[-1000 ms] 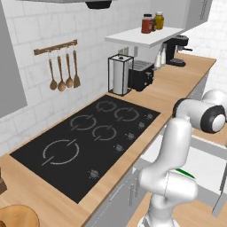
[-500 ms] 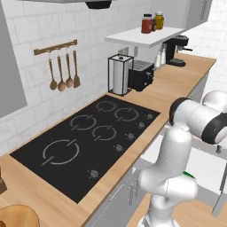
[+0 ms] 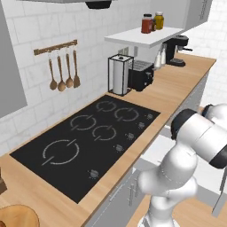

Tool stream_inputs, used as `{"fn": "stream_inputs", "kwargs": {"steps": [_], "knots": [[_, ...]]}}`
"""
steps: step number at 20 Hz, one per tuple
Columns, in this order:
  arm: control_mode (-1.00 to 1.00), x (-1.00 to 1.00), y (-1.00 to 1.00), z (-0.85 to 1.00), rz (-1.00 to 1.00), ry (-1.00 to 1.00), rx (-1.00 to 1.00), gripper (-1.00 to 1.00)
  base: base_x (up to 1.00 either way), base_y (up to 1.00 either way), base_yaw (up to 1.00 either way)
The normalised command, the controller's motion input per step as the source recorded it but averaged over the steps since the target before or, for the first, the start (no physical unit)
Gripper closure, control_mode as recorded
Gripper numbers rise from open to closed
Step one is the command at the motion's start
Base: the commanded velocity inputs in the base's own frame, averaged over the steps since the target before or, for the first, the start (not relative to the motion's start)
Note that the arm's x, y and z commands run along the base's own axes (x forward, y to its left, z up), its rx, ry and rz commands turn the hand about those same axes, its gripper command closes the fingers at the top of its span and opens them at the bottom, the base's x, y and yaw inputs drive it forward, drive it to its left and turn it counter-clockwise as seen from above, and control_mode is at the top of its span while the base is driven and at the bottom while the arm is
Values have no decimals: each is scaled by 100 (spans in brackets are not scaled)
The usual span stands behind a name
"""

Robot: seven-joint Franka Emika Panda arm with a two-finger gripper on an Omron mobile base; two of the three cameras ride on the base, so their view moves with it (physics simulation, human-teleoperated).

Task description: Pick up the knife from the drawer and place it on the cutting board. Then place the meat from the plate to the cutting board.

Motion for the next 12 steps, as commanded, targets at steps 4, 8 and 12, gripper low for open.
{"fn": "stream_inputs", "kwargs": {"steps": [4, 8, 12], "knots": [[-100, 29, 26, -23, 3, 24, 2, -100, 0, 0, 0], [-100, 34, 2, -19, 5, 25, 5, -100, 0, 0, 0], [-100, 21, 0, -18, 7, 17, 2, -100, 0, 0, 0]]}}
